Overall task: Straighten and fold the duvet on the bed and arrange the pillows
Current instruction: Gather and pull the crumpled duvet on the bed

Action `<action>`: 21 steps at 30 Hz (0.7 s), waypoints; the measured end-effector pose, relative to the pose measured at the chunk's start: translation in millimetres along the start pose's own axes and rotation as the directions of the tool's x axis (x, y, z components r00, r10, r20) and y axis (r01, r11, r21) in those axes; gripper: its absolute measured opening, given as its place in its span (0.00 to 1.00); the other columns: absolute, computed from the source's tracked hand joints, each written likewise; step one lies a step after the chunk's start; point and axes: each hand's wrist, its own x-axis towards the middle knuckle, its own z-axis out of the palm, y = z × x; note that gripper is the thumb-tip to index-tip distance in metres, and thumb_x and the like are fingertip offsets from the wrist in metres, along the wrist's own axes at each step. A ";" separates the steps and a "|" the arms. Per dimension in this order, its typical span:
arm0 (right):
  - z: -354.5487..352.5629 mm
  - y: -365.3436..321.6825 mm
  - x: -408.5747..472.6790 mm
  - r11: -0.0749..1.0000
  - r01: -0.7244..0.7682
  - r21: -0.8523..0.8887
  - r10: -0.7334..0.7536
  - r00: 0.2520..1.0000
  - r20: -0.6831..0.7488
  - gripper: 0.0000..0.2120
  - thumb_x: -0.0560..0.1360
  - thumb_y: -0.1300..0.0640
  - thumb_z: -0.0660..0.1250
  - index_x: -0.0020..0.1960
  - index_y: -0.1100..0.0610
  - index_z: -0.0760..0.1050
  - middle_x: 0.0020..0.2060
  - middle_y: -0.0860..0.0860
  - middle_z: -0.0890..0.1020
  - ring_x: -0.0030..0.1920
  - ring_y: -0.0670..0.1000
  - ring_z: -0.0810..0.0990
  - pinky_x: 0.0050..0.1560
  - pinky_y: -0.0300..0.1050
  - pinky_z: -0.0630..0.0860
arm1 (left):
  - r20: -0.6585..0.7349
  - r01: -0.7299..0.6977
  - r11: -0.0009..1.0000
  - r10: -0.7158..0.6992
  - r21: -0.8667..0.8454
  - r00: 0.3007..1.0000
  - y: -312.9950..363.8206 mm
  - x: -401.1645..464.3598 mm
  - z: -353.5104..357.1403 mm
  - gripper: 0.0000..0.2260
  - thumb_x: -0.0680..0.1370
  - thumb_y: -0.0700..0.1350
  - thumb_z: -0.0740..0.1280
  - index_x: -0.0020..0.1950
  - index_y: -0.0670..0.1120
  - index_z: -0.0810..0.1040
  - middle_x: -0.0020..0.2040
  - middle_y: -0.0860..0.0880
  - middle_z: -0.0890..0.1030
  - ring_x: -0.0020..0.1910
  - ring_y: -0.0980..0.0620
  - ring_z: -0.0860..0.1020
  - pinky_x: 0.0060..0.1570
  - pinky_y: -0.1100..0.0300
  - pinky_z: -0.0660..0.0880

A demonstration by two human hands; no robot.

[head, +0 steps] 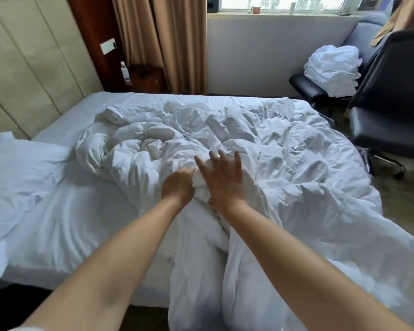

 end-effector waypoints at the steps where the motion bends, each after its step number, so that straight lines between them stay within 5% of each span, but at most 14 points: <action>1: -7.0 -4.4 7.5 0.998 0.024 0.056 -0.026 0.999 0.041 0.34 0.75 0.59 0.59 0.77 0.51 0.48 0.73 0.57 0.57 0.75 0.58 0.53 0.67 0.62 0.28 | -0.010 -0.047 0.996 0.048 0.073 0.999 2.6 7.5 -14.1 0.14 0.78 0.39 0.57 0.60 0.46 0.76 0.61 0.44 0.76 0.59 0.41 0.76 0.53 0.53 0.72; 2: -13.4 -7.0 13.3 0.993 0.000 0.117 -0.006 0.999 0.051 0.31 0.74 0.58 0.59 0.75 0.54 0.55 0.70 0.57 0.63 0.73 0.59 0.58 0.68 0.61 0.29 | -0.013 -0.086 0.983 0.089 0.160 0.996 2.1 15.3 -28.8 0.14 0.79 0.40 0.56 0.60 0.45 0.76 0.61 0.43 0.76 0.59 0.40 0.76 0.52 0.52 0.72; 4: -23.5 -11.1 25.7 0.977 -0.064 0.204 0.077 0.996 -0.053 0.23 0.68 0.60 0.64 0.63 0.57 0.70 0.54 0.58 0.77 0.58 0.60 0.75 0.68 0.61 0.56 | -0.021 -0.140 0.935 0.155 0.326 0.988 -4.3 28.9 -63.3 0.12 0.79 0.41 0.57 0.57 0.43 0.77 0.59 0.43 0.76 0.57 0.40 0.77 0.50 0.52 0.73; 6: -35.1 -11.7 39.5 0.948 -0.101 0.301 0.147 0.980 -0.136 0.18 0.60 0.62 0.69 0.50 0.59 0.74 0.38 0.56 0.80 0.39 0.59 0.80 0.45 0.51 0.74 | -0.096 -0.146 0.902 0.201 0.406 0.975 -11.6 43.1 -98.2 0.11 0.77 0.41 0.59 0.54 0.42 0.79 0.55 0.43 0.78 0.54 0.40 0.78 0.48 0.51 0.74; 8: -49.3 -11.9 51.5 0.878 -0.157 0.453 0.237 0.964 -0.125 0.15 0.65 0.63 0.66 0.52 0.58 0.72 0.41 0.55 0.80 0.41 0.59 0.80 0.38 0.47 0.72 | -0.260 -0.103 0.927 0.206 0.361 0.943 -14.4 52.7 -119.6 0.10 0.76 0.42 0.61 0.51 0.42 0.80 0.52 0.42 0.80 0.51 0.40 0.79 0.46 0.52 0.74; 11: -55.8 -14.8 59.6 0.754 -0.226 0.617 0.326 0.944 -0.054 0.12 0.72 0.65 0.59 0.55 0.58 0.68 0.47 0.55 0.80 0.48 0.59 0.78 0.41 0.47 0.69 | -0.479 -0.032 0.998 0.007 -0.045 0.878 -13.2 45.0 -101.4 0.14 0.73 0.45 0.61 0.54 0.43 0.80 0.52 0.41 0.81 0.51 0.40 0.78 0.48 0.52 0.75; 15: -35.3 -13.9 55.8 0.717 -0.263 0.646 0.346 0.938 -0.002 0.11 0.73 0.61 0.58 0.56 0.56 0.68 0.46 0.55 0.80 0.47 0.60 0.79 0.38 0.45 0.65 | -0.175 0.179 0.844 -0.303 -0.505 0.937 -21.2 15.2 -18.7 0.24 0.66 0.53 0.65 0.62 0.52 0.70 0.54 0.49 0.80 0.54 0.47 0.78 0.53 0.49 0.76; 18: -20.6 -9.0 53.3 0.706 -0.289 0.647 0.338 0.940 0.051 0.15 0.73 0.59 0.59 0.60 0.56 0.68 0.47 0.55 0.80 0.48 0.59 0.79 0.39 0.45 0.64 | -0.017 0.261 0.799 -0.321 -0.542 0.947 -20.7 -6.2 32.3 0.33 0.60 0.58 0.73 0.64 0.56 0.69 0.56 0.58 0.78 0.55 0.56 0.78 0.52 0.53 0.77; 21: -13.5 -2.1 52.2 0.682 -0.305 0.665 0.366 0.929 0.050 0.11 0.74 0.59 0.60 0.56 0.57 0.68 0.45 0.54 0.80 0.47 0.59 0.79 0.39 0.44 0.63 | 0.049 0.287 0.758 -0.320 -0.586 0.946 -8.8 -27.8 57.0 0.32 0.61 0.55 0.73 0.64 0.55 0.70 0.55 0.58 0.78 0.55 0.57 0.78 0.51 0.57 0.77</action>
